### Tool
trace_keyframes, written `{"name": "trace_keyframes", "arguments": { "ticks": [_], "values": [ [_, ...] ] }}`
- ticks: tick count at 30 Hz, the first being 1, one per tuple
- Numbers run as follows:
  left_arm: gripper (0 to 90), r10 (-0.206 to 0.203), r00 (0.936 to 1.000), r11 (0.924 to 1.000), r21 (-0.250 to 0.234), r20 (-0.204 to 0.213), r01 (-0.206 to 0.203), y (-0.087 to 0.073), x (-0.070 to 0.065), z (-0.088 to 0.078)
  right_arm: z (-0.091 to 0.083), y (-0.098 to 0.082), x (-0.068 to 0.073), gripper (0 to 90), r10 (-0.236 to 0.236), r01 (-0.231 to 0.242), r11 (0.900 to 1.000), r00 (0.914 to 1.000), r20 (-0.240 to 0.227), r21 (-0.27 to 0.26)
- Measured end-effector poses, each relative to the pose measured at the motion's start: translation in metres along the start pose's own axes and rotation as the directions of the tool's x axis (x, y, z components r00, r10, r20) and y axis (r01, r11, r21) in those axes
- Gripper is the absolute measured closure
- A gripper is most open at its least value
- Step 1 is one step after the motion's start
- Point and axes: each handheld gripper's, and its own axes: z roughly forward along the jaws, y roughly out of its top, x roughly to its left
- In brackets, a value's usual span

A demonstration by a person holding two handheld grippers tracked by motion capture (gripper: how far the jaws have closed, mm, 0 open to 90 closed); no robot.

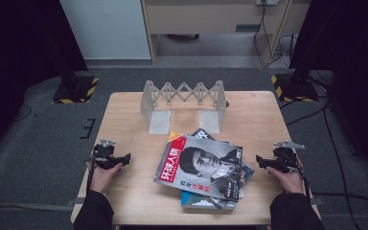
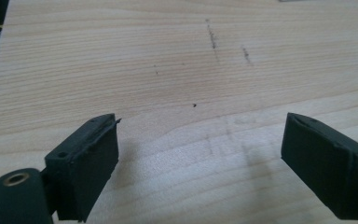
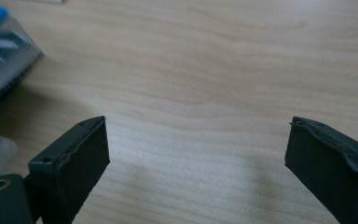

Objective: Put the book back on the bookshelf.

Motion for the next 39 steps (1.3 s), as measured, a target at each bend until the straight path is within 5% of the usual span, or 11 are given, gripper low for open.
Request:
{"name": "trace_keyframes", "arguments": {
  "ticks": [5,11,17,25,39],
  "values": [
    [15.5,-0.023,0.9988,0.9977,-0.063,0.044,0.026,0.003,-0.010,-0.014,-0.009,0.008,0.004,7.7,0.025,-0.025,0.999,0.9997,0.000,-0.027],
    [16.3,0.009,0.9946,0.9922,-0.125,0.103,0.004,0.005,-0.027,-0.032,-0.023,0.020,0.011,8.6,0.106,-0.109,0.992,0.9932,-0.048,-0.069],
    [18.6,0.017,0.9860,0.9858,-0.167,0.166,0.011,0.008,-0.050,-0.049,-0.039,0.033,0.025,9.4,0.080,-0.089,0.988,0.9936,-0.080,-0.126],
    [22.3,0.029,0.9734,0.9865,-0.164,0.227,0.009,0.002,-0.064,-0.062,-0.052,0.045,0.043,10.1,0.040,-0.059,0.985,0.9919,-0.121,-0.163],
    [25.8,0.067,0.9518,0.9920,-0.122,0.299,-0.032,-0.008,-0.090,-0.066,-0.053,0.050,0.081,10.2,-0.034,0.003,0.988,0.9801,-0.195,-0.154]
  ]
}}
